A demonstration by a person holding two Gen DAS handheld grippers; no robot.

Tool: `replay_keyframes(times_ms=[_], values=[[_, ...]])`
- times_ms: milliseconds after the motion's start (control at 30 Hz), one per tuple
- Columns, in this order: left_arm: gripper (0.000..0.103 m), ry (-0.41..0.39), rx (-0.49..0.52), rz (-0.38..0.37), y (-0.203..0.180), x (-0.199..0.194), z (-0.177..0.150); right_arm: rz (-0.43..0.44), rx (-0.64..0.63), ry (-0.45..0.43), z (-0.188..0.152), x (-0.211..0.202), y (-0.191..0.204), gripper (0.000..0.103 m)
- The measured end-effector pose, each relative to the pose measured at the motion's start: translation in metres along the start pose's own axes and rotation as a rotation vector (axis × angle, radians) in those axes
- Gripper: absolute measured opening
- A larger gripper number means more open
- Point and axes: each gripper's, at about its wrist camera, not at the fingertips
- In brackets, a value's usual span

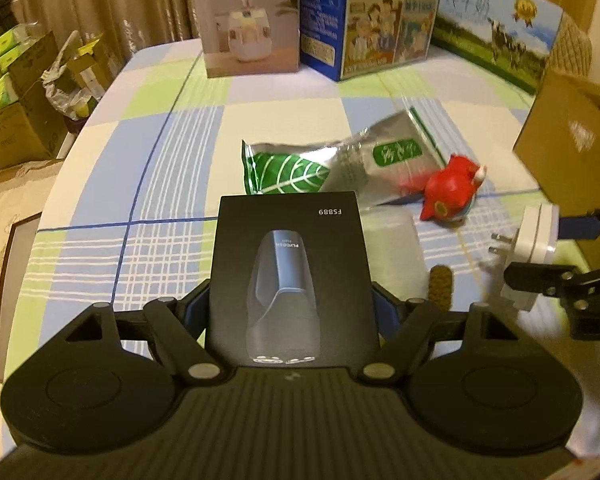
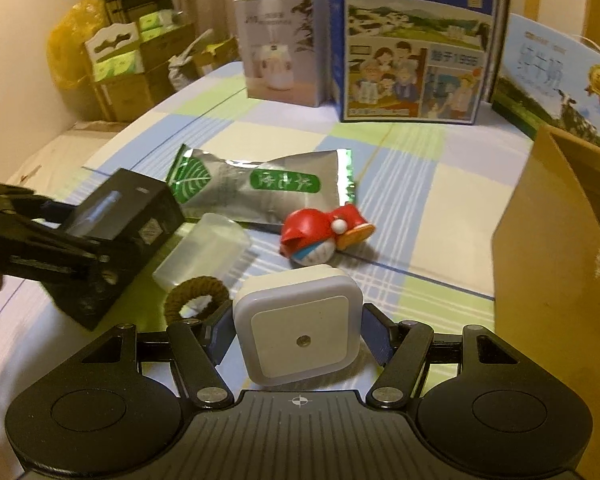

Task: Organize objects
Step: 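Lift the night light and black box and carry both over the cardboard box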

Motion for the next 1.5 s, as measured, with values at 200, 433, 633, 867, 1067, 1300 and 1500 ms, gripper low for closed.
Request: replay_keyframes(times_ms=[200, 433, 633, 867, 1067, 1300, 1500], values=[[0.075, -0.025, -0.044, -0.017, -0.007, -0.022, -0.004, -0.024, 0.045, -0.046, 0.0, -0.021, 0.001, 0.063], [0.075, -0.053, -0.098, -0.035, -0.026, -0.061, -0.019, -0.055, 0.111, -0.092, -0.023, -0.069, 0.014, 0.063], [0.075, -0.08, -0.099, -0.039, -0.038, -0.104, -0.038, -0.083, 0.181, -0.12, -0.043, -0.117, 0.026, 0.063], [0.075, -0.115, -0.098, -0.059, -0.048, -0.156, -0.059, -0.105, 0.205, -0.152, -0.056, -0.176, 0.049, 0.063], [0.075, -0.135, -0.094, -0.101, -0.06, -0.194, -0.077, -0.145, 0.185, -0.176, -0.06, -0.215, 0.06, 0.063], [0.075, -0.15, -0.064, -0.157, -0.086, -0.218, -0.089, -0.221, 0.199, -0.194, -0.074, -0.251, 0.049, 0.063], [0.075, -0.164, -0.026, -0.22, -0.119, -0.232, -0.085, -0.294, 0.22, -0.211, -0.087, -0.279, 0.028, 0.063]])
Point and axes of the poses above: each gripper's, at about its wrist camera, not at the fingertips, and x roughly the way its jaws point, y to its left, z to its top, and after that the axes turned 12 degrees about -x, right-handed
